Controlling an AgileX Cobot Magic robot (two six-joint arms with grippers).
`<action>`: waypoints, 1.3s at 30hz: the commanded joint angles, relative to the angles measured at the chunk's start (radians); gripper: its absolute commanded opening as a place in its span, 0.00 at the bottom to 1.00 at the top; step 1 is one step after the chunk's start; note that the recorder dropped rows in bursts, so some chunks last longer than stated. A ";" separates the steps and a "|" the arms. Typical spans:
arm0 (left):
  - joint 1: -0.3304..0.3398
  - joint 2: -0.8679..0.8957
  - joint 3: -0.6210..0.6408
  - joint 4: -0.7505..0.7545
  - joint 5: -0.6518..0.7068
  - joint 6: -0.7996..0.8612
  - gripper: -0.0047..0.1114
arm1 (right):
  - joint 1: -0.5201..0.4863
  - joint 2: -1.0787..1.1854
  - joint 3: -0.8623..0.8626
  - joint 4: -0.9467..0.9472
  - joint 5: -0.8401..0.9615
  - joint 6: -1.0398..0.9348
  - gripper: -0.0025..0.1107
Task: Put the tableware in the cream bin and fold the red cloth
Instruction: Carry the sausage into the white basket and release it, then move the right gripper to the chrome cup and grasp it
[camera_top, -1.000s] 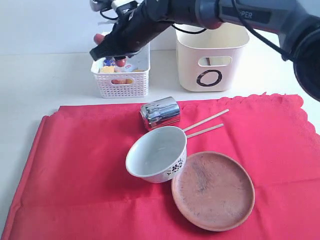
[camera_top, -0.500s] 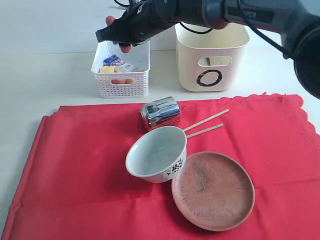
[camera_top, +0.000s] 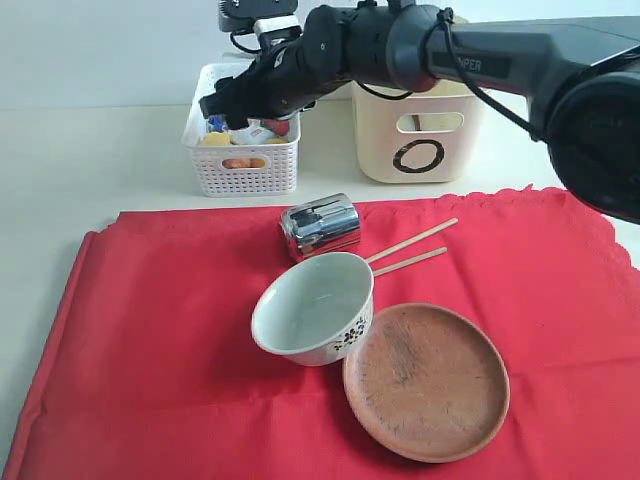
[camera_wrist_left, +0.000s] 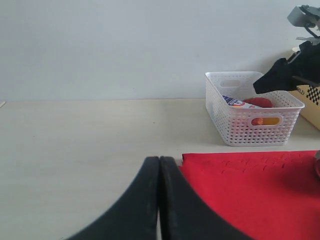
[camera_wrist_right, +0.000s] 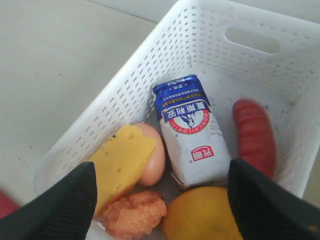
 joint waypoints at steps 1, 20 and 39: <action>0.000 -0.007 0.004 0.000 -0.002 0.005 0.04 | -0.004 0.001 -0.003 -0.003 0.009 0.019 0.66; 0.000 -0.007 0.004 0.000 -0.002 0.005 0.04 | -0.004 -0.094 -0.003 -0.023 0.222 0.009 0.66; 0.000 -0.007 0.004 0.000 -0.002 0.005 0.04 | -0.058 -0.229 -0.003 -0.318 0.687 0.009 0.66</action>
